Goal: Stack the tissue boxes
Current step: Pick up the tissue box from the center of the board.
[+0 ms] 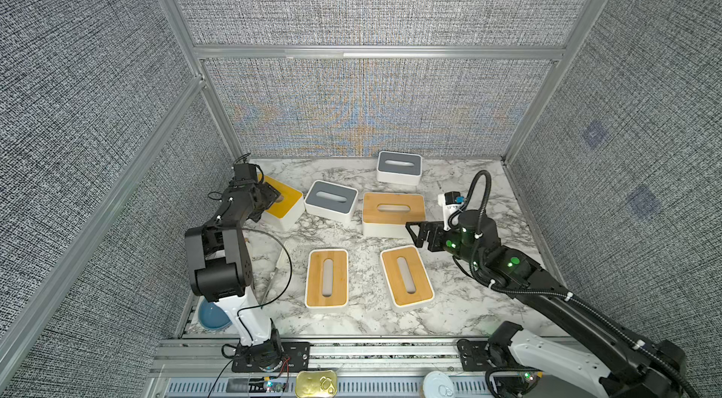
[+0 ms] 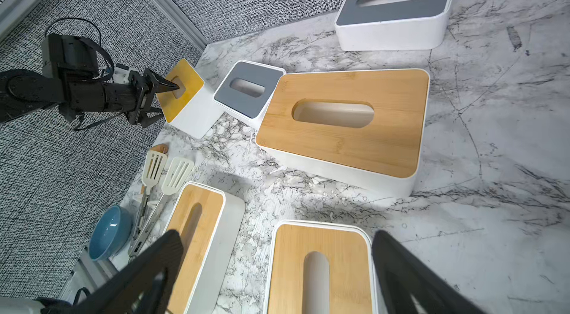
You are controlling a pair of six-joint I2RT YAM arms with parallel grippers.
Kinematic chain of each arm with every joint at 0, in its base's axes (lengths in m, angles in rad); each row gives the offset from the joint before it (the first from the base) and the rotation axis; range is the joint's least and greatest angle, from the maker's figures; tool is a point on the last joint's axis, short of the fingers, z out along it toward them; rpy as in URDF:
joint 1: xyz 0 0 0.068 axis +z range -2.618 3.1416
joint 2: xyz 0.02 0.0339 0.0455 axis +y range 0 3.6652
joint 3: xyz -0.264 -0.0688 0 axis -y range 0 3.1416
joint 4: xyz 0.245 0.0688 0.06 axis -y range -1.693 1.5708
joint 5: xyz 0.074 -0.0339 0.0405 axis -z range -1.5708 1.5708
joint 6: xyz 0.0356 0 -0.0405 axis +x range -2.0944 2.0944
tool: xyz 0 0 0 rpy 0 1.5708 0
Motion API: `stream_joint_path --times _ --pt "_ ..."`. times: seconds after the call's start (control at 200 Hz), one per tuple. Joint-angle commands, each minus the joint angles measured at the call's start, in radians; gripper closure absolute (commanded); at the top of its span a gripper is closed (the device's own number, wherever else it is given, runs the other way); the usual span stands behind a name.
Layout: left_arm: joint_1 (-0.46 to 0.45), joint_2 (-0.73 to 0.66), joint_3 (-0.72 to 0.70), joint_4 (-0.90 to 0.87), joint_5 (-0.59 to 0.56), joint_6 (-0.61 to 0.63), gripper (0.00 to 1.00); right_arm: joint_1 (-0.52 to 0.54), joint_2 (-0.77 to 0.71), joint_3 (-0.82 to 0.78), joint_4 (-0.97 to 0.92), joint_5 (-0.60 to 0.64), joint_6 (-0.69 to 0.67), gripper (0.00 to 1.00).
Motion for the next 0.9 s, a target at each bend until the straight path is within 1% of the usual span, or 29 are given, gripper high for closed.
stream_joint_path --times 0.0,0.14,0.305,0.51,0.645,0.675,0.74,0.855,0.895 --pt "0.006 0.019 0.012 -0.025 0.001 -0.02 0.22 0.003 0.005 0.004 0.016 0.001 -0.01 0.01" --pt "0.009 0.018 -0.004 -0.021 -0.028 -0.045 0.28 0.004 0.007 0.004 0.017 0.007 -0.013 0.01" --pt "0.013 0.027 -0.001 -0.028 -0.022 -0.046 0.32 0.005 0.014 0.004 0.02 0.008 -0.013 0.01" --pt "0.013 0.022 0.004 -0.044 -0.029 -0.045 0.41 0.007 0.02 0.005 0.022 0.01 -0.013 0.01" --pt "0.013 0.024 0.003 -0.051 -0.036 -0.043 0.43 0.009 0.021 0.006 0.02 0.01 -0.013 0.01" --pt "0.013 0.026 0.003 -0.051 -0.033 -0.041 0.45 0.009 0.023 0.005 0.022 0.01 -0.012 0.01" --pt "0.013 0.026 0.0 -0.05 -0.029 -0.042 0.48 0.01 0.026 0.004 0.023 0.01 -0.014 0.01" --pt "0.013 0.027 0.007 -0.054 -0.019 -0.037 0.49 0.011 0.032 0.008 0.022 0.008 -0.016 0.01" --pt "0.013 0.03 0.013 -0.054 -0.015 -0.034 0.51 0.012 0.032 0.008 0.023 0.008 -0.016 0.01"
